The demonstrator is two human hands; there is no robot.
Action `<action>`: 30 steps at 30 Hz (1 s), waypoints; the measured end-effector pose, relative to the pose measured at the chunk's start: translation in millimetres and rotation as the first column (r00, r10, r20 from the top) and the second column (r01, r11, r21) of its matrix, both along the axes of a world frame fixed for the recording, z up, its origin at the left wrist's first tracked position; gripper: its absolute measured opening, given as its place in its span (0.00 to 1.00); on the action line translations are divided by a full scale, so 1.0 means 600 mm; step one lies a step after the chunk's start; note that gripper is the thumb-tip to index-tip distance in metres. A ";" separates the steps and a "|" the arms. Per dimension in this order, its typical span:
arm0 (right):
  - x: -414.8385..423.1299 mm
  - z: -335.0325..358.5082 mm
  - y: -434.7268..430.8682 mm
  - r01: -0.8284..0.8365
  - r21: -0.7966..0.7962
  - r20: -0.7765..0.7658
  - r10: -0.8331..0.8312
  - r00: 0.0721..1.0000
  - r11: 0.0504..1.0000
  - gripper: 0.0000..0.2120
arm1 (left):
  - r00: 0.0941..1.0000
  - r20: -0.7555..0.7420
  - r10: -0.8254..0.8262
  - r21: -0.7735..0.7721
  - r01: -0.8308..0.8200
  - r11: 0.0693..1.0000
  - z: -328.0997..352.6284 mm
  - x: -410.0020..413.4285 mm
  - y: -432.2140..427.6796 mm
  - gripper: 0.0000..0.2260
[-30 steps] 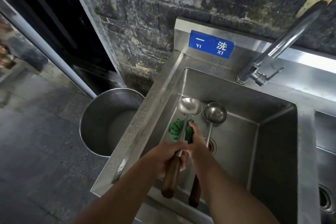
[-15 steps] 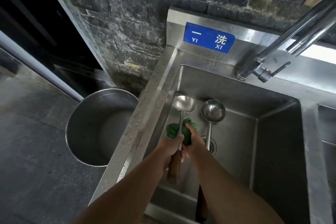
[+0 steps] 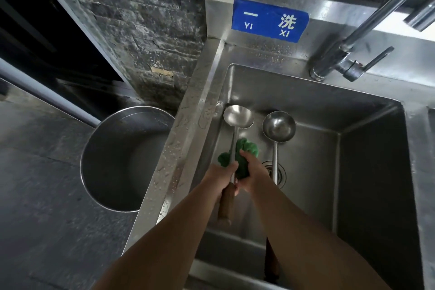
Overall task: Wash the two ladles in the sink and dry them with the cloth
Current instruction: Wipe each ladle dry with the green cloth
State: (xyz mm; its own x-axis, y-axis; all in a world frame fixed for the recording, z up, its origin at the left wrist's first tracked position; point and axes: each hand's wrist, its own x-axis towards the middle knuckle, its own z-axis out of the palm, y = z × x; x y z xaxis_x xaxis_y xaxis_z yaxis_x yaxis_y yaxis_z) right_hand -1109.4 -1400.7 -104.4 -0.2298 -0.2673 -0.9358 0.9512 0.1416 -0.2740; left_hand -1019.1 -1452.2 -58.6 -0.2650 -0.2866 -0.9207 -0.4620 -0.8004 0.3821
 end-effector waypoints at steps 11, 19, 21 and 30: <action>0.042 -0.072 0.023 -0.292 0.191 -0.306 0.340 0.889 0.937 0.21 | 0.997 0.080 0.016 -0.057 -0.012 0.998 -0.072 0.053 0.048 0.17; 0.066 -0.097 0.032 -0.266 0.183 -0.297 0.311 0.903 0.946 0.20 | 0.978 0.208 0.030 -0.172 0.006 0.985 -0.122 0.065 0.060 0.08; 0.067 -0.102 0.033 -0.258 0.170 -0.316 0.301 0.900 0.951 0.20 | 0.977 0.212 0.020 -0.192 0.021 0.981 -0.123 0.061 0.060 0.06; 0.046 -0.050 0.072 -0.329 0.163 -0.405 0.368 0.837 0.930 0.13 | 0.865 0.424 -0.267 -0.381 0.438 0.814 -0.090 0.048 0.065 0.18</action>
State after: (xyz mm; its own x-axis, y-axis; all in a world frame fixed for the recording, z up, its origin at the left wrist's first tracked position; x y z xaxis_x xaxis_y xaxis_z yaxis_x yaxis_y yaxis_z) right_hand -1082.0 -1357.5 -134.6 -0.5131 -0.3303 -0.7922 0.6299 0.4821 -0.6090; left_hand -990.1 -1413.1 -112.8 -0.1306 -0.6368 -0.7599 -0.8436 -0.3313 0.4226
